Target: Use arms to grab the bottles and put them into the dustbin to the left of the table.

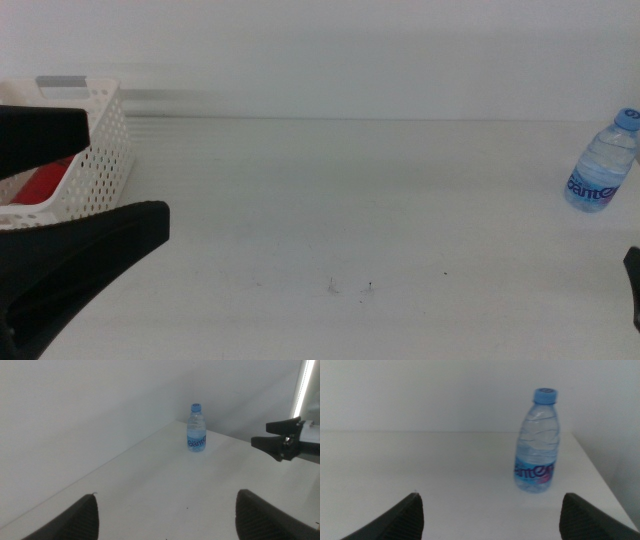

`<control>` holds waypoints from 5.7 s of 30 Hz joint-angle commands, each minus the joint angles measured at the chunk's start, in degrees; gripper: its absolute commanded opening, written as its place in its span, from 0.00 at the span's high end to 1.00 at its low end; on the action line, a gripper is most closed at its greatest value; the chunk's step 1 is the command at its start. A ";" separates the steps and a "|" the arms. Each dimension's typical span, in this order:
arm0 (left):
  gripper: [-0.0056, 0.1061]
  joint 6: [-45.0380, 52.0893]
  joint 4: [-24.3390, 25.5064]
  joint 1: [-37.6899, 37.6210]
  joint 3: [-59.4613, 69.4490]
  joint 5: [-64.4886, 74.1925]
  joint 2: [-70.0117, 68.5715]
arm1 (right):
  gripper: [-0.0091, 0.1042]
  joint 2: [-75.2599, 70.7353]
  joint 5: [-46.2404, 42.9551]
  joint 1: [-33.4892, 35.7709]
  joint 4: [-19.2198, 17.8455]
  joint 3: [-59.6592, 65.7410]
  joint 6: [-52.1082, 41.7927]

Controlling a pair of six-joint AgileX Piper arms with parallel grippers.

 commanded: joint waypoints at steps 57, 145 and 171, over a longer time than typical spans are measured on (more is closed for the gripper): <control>0.11 -0.41 0.06 -0.32 0.35 -1.19 -0.26 | 0.10 60.77 -26.02 -1.77 17.30 -32.06 -10.84; 0.11 -0.41 0.06 -0.32 0.35 -1.19 -0.26 | 0.94 78.67 -7.50 24.12 -30.62 -77.54 18.32; 0.11 -0.41 0.06 -0.32 0.35 -1.19 -0.26 | 0.94 89.44 -2.25 32.70 -30.62 -89.61 15.65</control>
